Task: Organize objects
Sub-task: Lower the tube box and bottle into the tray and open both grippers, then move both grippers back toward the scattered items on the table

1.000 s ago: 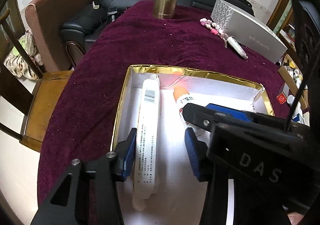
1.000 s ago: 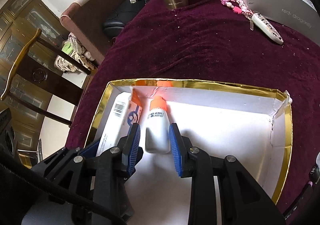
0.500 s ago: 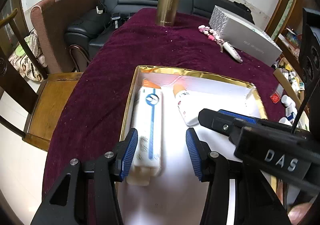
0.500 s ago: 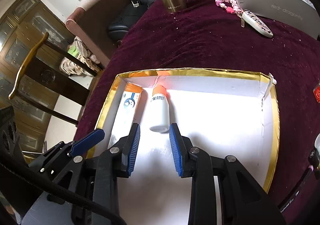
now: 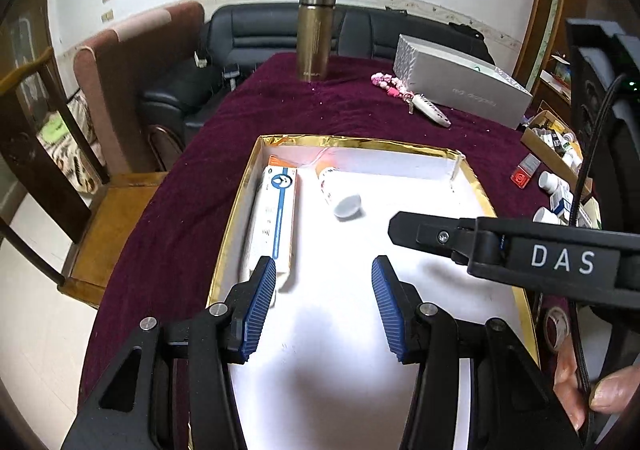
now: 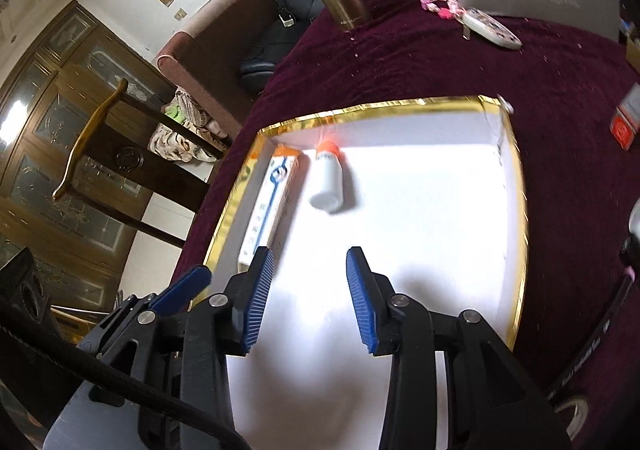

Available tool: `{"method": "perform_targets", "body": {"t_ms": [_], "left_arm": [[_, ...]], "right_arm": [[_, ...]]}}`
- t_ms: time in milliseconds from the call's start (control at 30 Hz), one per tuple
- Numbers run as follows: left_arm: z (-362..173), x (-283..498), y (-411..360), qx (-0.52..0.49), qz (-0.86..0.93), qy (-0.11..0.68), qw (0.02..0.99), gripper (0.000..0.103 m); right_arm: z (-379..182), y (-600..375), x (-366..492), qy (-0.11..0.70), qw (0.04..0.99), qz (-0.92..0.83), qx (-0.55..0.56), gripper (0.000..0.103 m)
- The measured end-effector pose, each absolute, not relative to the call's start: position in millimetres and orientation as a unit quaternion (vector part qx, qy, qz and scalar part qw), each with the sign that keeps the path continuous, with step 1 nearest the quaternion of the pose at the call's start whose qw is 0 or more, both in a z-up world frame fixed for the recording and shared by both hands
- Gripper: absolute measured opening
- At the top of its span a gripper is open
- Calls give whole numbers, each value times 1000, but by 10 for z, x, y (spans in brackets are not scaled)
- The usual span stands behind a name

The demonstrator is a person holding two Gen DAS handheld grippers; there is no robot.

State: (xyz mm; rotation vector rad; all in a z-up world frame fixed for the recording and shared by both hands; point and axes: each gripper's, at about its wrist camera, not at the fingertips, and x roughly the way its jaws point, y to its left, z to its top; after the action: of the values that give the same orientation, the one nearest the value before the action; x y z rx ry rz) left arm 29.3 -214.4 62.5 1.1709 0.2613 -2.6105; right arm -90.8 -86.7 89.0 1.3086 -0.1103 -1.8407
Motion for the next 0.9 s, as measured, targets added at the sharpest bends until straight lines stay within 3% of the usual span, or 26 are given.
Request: {"method": "perform_targets", "body": {"t_ms": [367,900], "left_arm": [[576,541,-1807,377,-912,72,144,44],[402,223,-1855,370,-907,88,178,44]], "right_arm": [[953,-302,-616,-46,432,-760,483,38],[1126,531,-408,-47,402,-810,424,44]]}}
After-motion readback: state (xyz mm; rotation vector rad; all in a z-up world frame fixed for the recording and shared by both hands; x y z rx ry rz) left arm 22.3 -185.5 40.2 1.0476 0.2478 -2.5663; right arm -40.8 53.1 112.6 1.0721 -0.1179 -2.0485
